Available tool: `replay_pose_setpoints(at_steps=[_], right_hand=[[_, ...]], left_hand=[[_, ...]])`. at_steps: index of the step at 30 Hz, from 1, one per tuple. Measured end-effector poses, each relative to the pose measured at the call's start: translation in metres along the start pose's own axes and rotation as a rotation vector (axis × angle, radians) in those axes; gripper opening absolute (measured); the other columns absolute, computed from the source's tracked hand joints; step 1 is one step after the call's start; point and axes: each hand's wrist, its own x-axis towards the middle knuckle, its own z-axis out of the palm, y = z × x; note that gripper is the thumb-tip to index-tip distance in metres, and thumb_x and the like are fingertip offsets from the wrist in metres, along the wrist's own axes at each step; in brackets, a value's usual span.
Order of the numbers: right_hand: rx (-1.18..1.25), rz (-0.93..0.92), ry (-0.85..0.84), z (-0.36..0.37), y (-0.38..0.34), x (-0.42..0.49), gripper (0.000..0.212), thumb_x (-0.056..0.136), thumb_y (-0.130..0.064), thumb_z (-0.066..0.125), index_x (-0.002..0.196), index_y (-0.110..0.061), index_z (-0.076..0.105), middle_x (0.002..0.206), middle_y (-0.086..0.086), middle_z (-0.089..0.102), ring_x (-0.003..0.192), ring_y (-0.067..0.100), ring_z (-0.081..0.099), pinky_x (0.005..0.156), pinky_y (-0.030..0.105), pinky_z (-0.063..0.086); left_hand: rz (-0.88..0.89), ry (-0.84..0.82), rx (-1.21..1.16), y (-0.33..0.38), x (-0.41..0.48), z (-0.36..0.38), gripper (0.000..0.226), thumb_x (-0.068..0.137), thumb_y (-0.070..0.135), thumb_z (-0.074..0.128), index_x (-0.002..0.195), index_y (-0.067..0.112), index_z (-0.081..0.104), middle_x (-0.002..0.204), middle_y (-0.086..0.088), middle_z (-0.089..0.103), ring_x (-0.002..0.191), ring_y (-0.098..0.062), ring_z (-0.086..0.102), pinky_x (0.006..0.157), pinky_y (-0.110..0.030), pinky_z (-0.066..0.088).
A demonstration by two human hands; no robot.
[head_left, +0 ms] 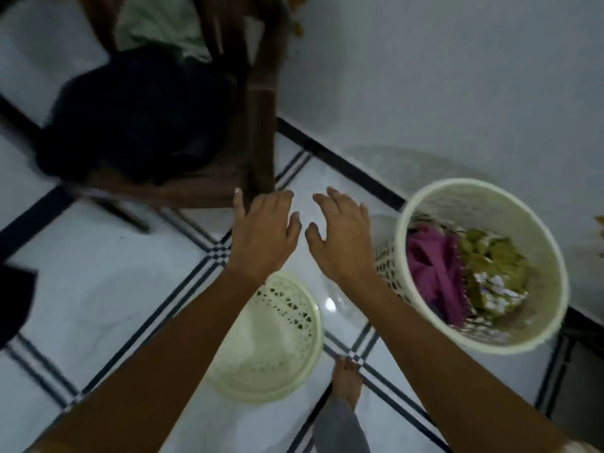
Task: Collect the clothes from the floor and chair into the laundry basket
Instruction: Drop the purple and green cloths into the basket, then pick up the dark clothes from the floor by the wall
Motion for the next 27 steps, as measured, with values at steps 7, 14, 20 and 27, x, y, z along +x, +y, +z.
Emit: replay_pose_setpoints(at_steps=[7, 14, 20, 27], right_hand=[[0.067, -0.348, -0.194, 0.137, -0.284, -0.056, 0.050, 0.082, -0.022, 0.057, 0.128, -0.006, 0.059, 0.136, 0.021, 0.056, 0.126, 0.040, 0.051, 0.108, 0.061, 0.032], [0.137, -0.532, -0.296, 0.243, -0.494, -0.126, 0.049, 0.089, -0.019, 0.060, 0.136, -0.007, 0.052, 0.147, 0.019, 0.046, 0.136, 0.034, 0.042, 0.115, 0.056, 0.026], [0.074, -0.642, -0.470, 0.324, -0.590, -0.141, 0.051, 0.094, -0.023, 0.054, 0.144, -0.014, 0.044, 0.155, 0.011, 0.036, 0.145, 0.027, 0.030, 0.121, 0.048, 0.013], [-0.137, -0.649, -0.752, 0.448, -0.668, -0.119, 0.064, 0.094, -0.039, 0.053, 0.151, -0.023, 0.029, 0.163, 0.003, 0.018, 0.150, 0.026, 0.010, 0.121, 0.050, 0.014]], left_hand=[[-0.410, 0.083, 0.141, -0.270, -0.182, -0.118, 0.044, 0.095, 0.036, 0.036, 0.119, 0.009, 0.061, 0.114, -0.010, 0.069, 0.104, -0.031, 0.063, 0.111, -0.061, 0.021], [-0.675, 0.052, 0.154, -0.432, -0.328, -0.187, 0.042, 0.097, 0.037, 0.039, 0.124, 0.011, 0.058, 0.118, -0.007, 0.066, 0.109, -0.030, 0.060, 0.114, -0.059, 0.014], [-0.884, 0.089, 0.115, -0.534, -0.395, -0.182, 0.038, 0.095, 0.036, 0.045, 0.121, 0.012, 0.060, 0.116, -0.007, 0.068, 0.106, -0.030, 0.062, 0.111, -0.062, 0.021], [-1.141, 0.041, 0.078, -0.667, -0.447, -0.128, 0.034, 0.090, 0.033, 0.054, 0.114, 0.010, 0.063, 0.107, -0.009, 0.070, 0.096, -0.032, 0.065, 0.100, -0.066, 0.033]])
